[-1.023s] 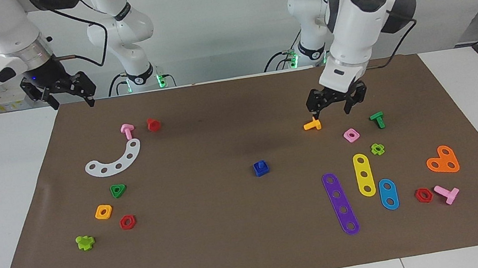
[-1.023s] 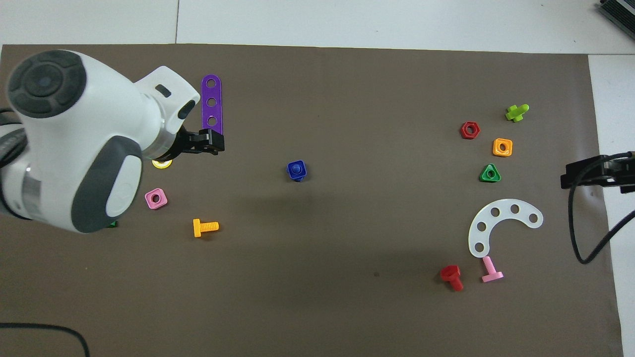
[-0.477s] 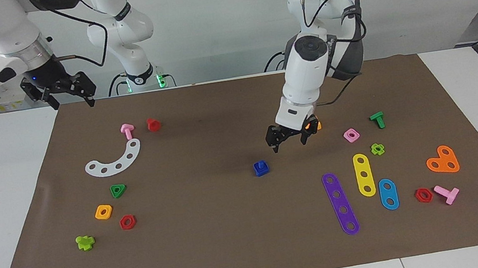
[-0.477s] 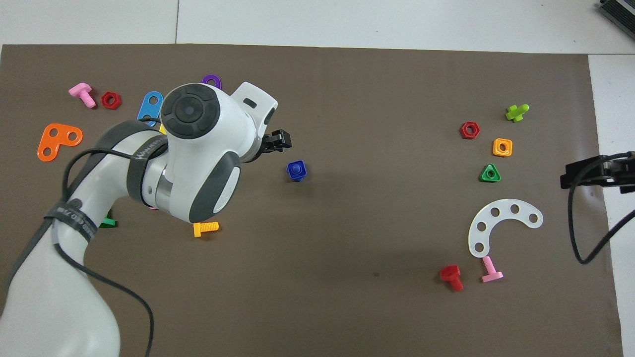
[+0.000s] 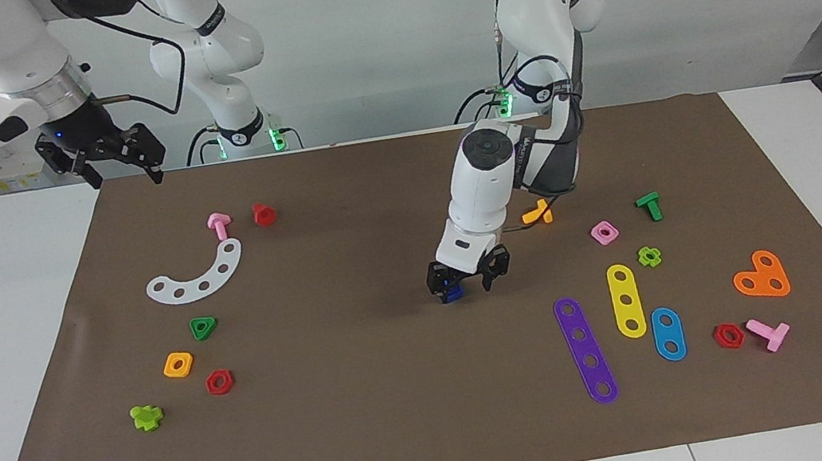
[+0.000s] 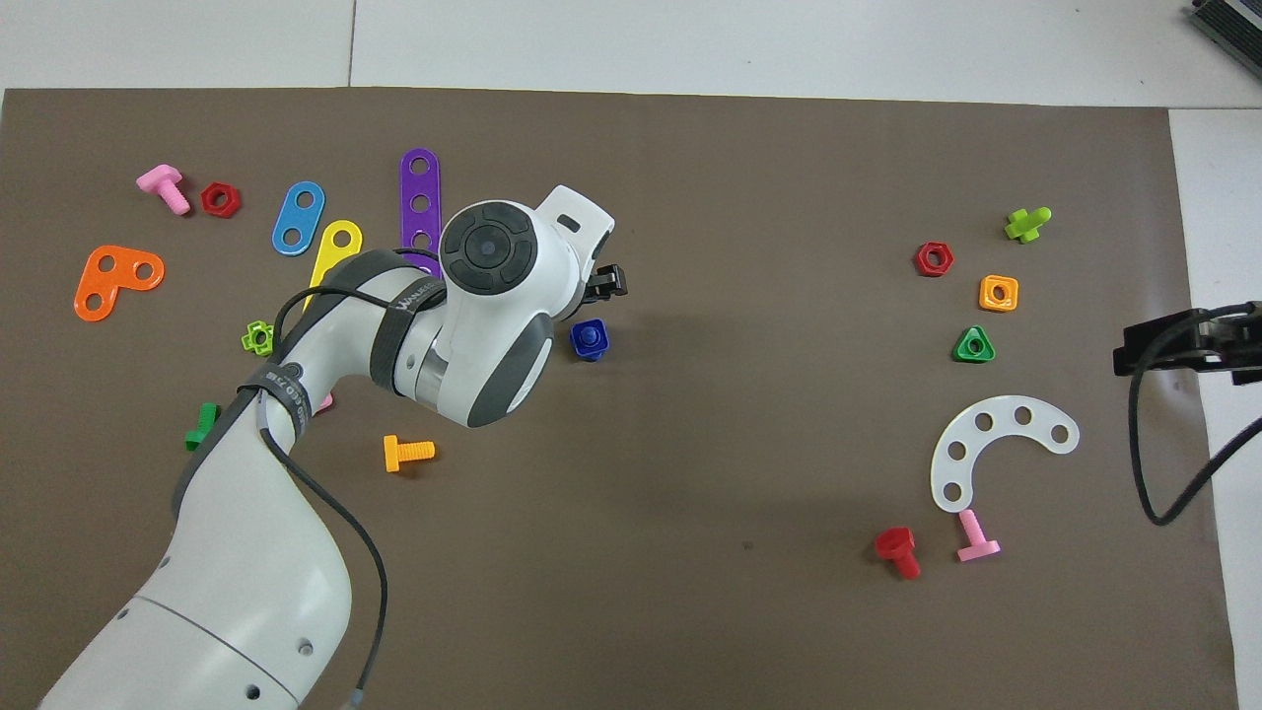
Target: Unscrew and place screws in storage area
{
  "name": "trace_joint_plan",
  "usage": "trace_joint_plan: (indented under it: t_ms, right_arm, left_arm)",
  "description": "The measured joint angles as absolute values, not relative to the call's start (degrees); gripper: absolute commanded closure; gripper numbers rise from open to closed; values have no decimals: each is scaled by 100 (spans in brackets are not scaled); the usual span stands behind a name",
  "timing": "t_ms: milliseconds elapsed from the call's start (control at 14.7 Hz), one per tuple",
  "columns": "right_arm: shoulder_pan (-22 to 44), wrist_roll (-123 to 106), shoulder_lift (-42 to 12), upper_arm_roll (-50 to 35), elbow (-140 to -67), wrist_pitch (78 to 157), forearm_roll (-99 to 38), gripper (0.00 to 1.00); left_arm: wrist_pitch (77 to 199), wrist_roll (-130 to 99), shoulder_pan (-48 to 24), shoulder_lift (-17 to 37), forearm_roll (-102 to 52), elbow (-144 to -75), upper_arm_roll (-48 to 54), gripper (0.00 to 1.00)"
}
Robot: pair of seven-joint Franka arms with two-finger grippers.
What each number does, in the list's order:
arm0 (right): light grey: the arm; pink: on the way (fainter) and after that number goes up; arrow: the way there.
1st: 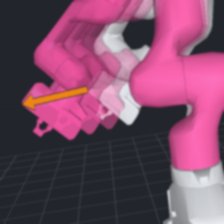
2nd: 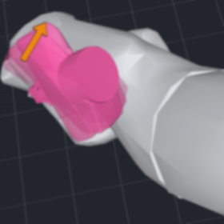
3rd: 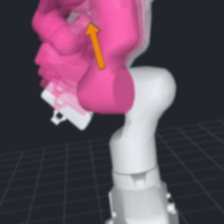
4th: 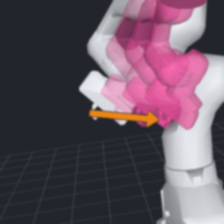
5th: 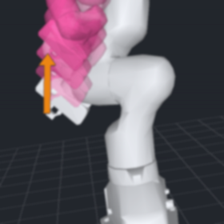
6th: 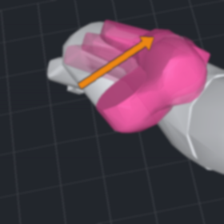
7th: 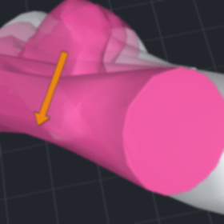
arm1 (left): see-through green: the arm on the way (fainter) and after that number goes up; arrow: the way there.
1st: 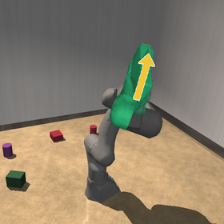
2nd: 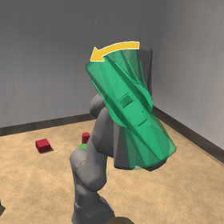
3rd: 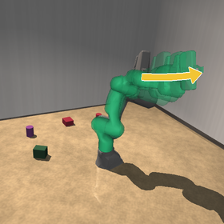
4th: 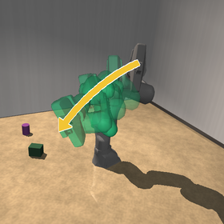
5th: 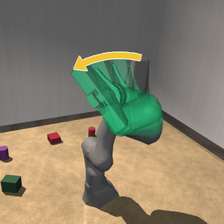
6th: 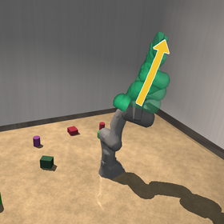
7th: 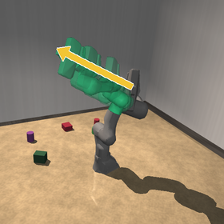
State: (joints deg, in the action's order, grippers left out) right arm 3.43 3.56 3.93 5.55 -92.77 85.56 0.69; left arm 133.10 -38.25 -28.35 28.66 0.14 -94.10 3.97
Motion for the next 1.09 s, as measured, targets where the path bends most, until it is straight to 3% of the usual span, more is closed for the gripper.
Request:
trace_joint_plan:
  t_ms: [205,614,1091]
  right_arm:
    - [343,356,393,555,-9297,8556,69,0]
    - [337,356,393,558,-9310,8556,69,0]
    - [330,356,398,564,-9335,8556,69,0]
  left_arm:
    - [13462,-3820,-2871,2882,50,-9534,398,26]
    - [13609,-3819,-3047,2971,56,-9720,403,29]
    - [13519,-3815,-3067,2985,81,-9713,397,66]
